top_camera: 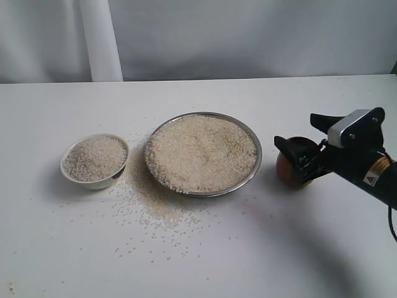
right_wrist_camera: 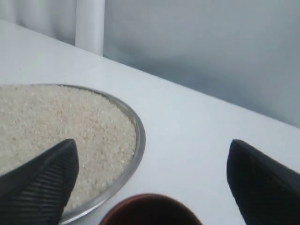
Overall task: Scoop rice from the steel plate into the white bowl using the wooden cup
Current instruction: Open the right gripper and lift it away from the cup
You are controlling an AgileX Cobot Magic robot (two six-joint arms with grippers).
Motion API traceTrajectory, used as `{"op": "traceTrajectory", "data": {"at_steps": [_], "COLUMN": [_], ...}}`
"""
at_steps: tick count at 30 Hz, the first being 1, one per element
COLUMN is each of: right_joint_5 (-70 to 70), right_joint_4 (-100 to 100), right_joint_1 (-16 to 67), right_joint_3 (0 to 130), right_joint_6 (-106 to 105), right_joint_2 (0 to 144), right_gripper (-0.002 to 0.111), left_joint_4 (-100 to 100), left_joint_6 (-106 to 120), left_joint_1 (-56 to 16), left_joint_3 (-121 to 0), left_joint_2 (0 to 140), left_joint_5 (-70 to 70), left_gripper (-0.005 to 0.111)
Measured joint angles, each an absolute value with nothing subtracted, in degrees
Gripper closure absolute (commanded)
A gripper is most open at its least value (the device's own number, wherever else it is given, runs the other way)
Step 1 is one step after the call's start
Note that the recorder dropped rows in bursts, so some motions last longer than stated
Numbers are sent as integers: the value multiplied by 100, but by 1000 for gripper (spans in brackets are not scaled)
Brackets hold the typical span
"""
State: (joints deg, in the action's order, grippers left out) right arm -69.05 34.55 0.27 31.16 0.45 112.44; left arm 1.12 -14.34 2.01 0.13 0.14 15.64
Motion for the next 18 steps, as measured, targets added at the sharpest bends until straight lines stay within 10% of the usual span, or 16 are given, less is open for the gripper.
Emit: {"op": "traceTrajectory", "data": {"at_steps": [12, 18], "right_joint_5": [-5828, -5185], "right_joint_4": [4514, 5499], "right_joint_1": [27, 27], "right_joint_3": [2916, 2916], "right_joint_6": [1813, 2895], "right_joint_2": [8999, 7781], "right_gripper": [33, 62], "left_joint_4": [112, 112], "left_joint_6": [-1434, -1434], "left_joint_1": [201, 201], "left_joint_3": [13, 13], "left_joint_2": [14, 14], "left_joint_5": [1564, 1564], "left_gripper": [107, 107]}}
